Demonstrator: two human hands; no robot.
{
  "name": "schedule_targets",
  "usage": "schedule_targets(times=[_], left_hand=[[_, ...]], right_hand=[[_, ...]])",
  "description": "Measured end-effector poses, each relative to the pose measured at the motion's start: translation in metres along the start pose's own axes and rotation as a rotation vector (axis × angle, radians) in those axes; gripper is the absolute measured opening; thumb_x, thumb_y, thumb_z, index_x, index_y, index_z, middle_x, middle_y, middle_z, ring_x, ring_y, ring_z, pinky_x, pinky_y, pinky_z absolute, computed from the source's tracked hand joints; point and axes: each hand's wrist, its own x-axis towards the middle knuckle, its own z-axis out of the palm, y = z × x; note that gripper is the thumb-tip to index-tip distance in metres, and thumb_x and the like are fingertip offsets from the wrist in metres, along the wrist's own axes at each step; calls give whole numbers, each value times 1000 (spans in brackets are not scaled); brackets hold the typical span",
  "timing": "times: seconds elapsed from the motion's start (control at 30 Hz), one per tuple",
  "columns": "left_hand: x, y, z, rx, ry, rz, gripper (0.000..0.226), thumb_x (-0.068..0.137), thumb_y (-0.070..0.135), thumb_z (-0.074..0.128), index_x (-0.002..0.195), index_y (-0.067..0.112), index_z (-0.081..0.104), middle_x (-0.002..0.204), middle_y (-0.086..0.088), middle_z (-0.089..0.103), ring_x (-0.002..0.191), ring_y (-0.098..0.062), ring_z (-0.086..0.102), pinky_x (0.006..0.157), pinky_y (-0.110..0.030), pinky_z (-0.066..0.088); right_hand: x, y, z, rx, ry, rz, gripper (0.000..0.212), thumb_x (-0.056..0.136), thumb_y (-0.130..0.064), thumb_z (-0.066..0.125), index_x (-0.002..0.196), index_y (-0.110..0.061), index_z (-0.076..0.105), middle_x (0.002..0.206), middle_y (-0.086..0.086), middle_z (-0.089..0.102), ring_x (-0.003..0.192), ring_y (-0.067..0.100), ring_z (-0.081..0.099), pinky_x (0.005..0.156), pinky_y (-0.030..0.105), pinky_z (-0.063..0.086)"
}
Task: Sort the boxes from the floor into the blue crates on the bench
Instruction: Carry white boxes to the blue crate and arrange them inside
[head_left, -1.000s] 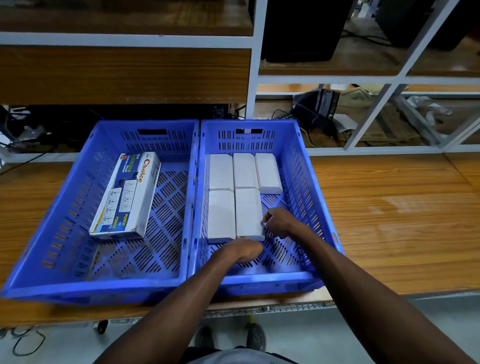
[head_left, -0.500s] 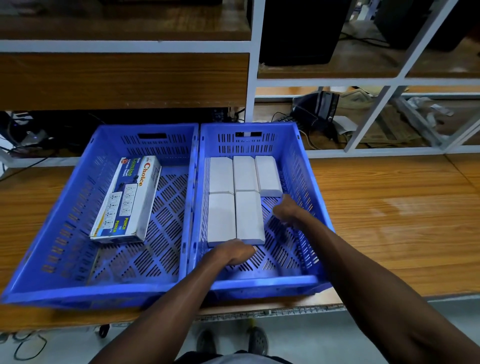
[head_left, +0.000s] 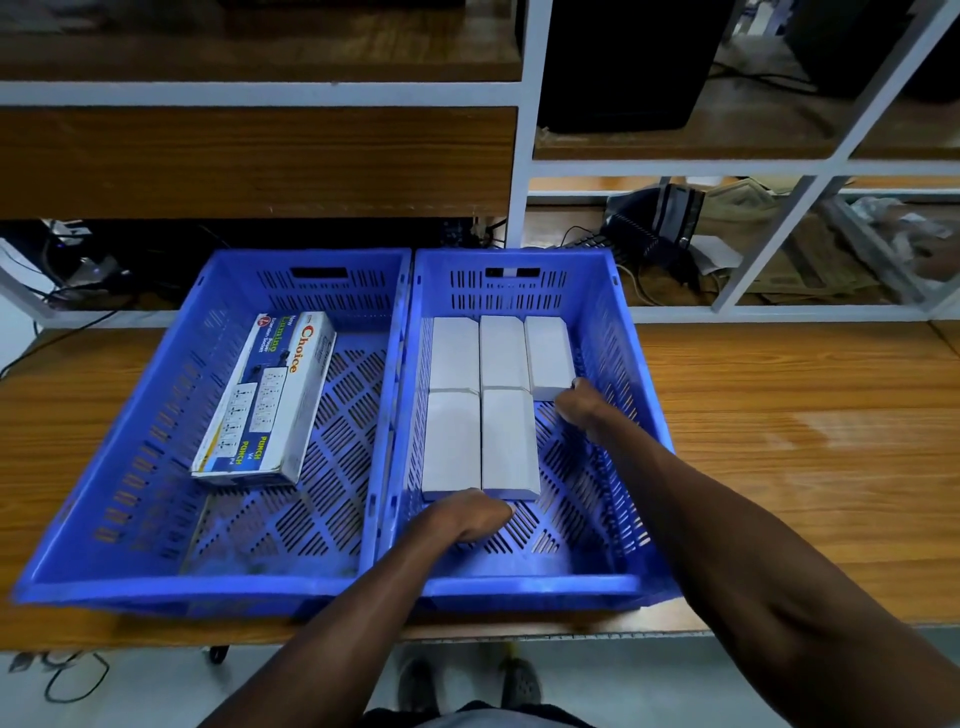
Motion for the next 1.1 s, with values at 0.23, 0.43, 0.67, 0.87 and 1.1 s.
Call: schedule_targets(times=[0.23,0.43,0.67,0.87,1.1], left_hand=[[3,1,0,18,-5,-2,35,99,41,40,102,10,55,110,-11,55,92,-22,54,77,-34,40],[2,1,-1,-13,-2,-6,43,100,41,41,117,7,62,125,-14,61,99,-23,56,86,-36,43],[-3,2,-2,-41,24,-4,42,102,42,42,126,11,58,124,-13,56,99,-22,48,88,-33,39],[-9,7,-3,-31,36,20,44,104,40,41,130,9,58,131,-15,57,100,-23,48,86,-31,38],[-7,6,-2,-42,16,11,27,102,42,43,109,18,54,110,-6,53,96,-23,51,86,-34,41]], right_hand=[[4,1,3,38,-3,24,61,96,-8,45,155,-7,30,152,17,44,133,32,47,100,37,42],[10,4,6,28,1,23,59,97,-9,46,155,-6,31,149,16,46,129,31,50,92,33,41],[-7,3,20,-287,141,-31,52,92,-22,55,140,-5,45,148,17,38,128,40,51,98,43,47],[-36,7,33,-367,-289,54,17,96,-16,61,92,1,59,96,22,63,86,37,68,74,43,60],[-37,9,38,-392,-338,-12,18,99,-15,56,92,1,56,117,24,60,98,34,65,78,43,59]])
